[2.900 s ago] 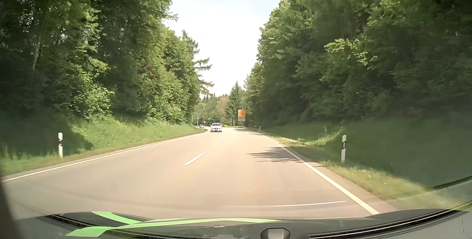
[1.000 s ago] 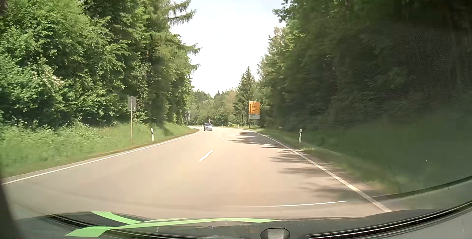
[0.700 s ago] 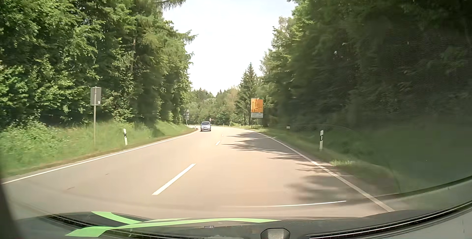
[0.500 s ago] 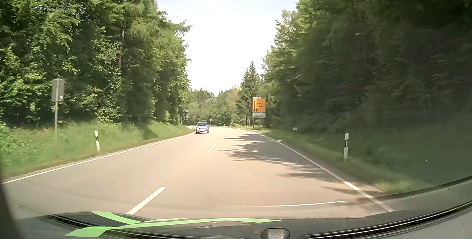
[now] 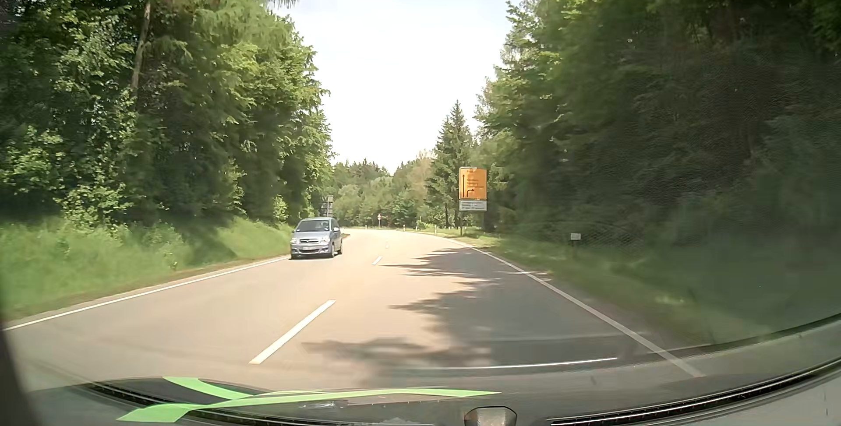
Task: Follow the waypoints while adhering to traffic rules and regulations
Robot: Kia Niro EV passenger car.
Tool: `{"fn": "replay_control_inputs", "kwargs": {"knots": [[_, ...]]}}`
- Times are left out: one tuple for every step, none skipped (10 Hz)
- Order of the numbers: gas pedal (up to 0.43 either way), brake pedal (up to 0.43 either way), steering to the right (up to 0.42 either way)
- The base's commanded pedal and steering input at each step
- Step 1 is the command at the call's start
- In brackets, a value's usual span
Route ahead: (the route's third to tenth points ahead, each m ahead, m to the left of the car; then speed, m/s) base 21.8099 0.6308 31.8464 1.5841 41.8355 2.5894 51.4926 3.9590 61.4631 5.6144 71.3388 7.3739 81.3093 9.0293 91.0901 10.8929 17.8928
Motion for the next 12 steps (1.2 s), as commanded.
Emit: {"fn": "replay_control_inputs", "kwargs": {"knots": [[0.087, 0.000, -0.018], [0.087, 0.000, -0.020], [0.087, 0.000, -0.021], [0.087, 0.000, -0.021], [0.087, 0.000, -0.022], [0.087, 0.000, -0.022], [0.087, 0.000, -0.022], [0.087, 0.000, -0.019], [0.087, 0.000, -0.018], [0.087, 0.000, -0.017], [0.087, 0.000, -0.016], [0.098, 0.000, -0.014]]}}
